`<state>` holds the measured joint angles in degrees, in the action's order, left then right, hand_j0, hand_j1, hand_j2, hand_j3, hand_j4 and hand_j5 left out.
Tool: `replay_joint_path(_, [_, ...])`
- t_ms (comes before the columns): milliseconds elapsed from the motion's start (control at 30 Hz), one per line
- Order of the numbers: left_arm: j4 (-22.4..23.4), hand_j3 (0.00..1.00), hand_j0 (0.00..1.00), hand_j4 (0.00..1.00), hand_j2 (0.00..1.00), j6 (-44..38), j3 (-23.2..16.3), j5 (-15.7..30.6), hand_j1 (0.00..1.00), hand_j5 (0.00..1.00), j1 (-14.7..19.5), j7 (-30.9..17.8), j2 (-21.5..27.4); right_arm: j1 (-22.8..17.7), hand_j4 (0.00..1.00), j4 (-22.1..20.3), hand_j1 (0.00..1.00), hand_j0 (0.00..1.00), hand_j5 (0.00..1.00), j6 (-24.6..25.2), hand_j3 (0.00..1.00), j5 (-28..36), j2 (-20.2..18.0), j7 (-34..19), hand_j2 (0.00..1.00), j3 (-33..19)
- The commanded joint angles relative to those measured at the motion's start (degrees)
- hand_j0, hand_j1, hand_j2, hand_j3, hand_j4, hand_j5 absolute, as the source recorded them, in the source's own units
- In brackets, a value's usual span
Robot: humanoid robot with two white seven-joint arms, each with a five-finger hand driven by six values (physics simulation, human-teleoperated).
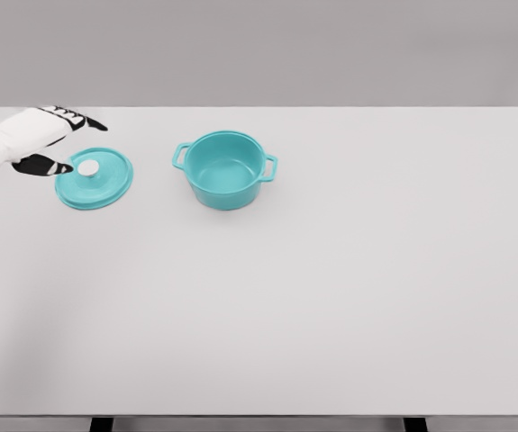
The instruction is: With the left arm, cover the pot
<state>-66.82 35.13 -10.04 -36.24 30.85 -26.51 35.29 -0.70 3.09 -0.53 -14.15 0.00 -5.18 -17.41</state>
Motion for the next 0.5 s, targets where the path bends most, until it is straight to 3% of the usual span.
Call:
replay_joint_path(0, [1.52, 0.79, 0.79, 0.79, 0.79, -0.13, -2.26, 0.2, 0.79, 0.79, 0.0, -0.03, -0.05, 0.0, 1.0, 0.07, 1.0, 1.0, 1.0, 0.0, 1.0, 0.0, 0.0, -0.01, 1.0, 0.0])
replay_joint_path(100, [2.13, 0.79, 0.79, 0.79, 0.79, -0.13, -2.52, 0.46, 0.79, 0.79, 0.53, -0.03, 0.04, 0.0, 1.0, -0.02, 1.0, 1.0, 1.0, 0.0, 1.0, 0.0, 0.0, -0.01, 1.0, 0.0])
replay_joint_path(267, [7.41, 0.79, 0.79, 0.79, 0.79, -0.13, -5.33, 0.2, 0.79, 0.79, 3.86, -0.03, -0.14, 0.0, 1.0, 0.07, 1.0, 1.0, 1.0, 0.0, 1.0, 0.0, 0.0, -0.01, 1.0, 0.0])
replay_joint_path(467, [8.46, 0.78, 0.78, 0.78, 0.78, -0.13, -5.43, 0.2, 0.78, 0.78, 4.04, -0.03, -0.58, 0.0, 1.0, -0.02, 1.0, 1.0, 1.0, 0.0, 1.0, 0.0, 0.0, -0.01, 1.0, 0.0])
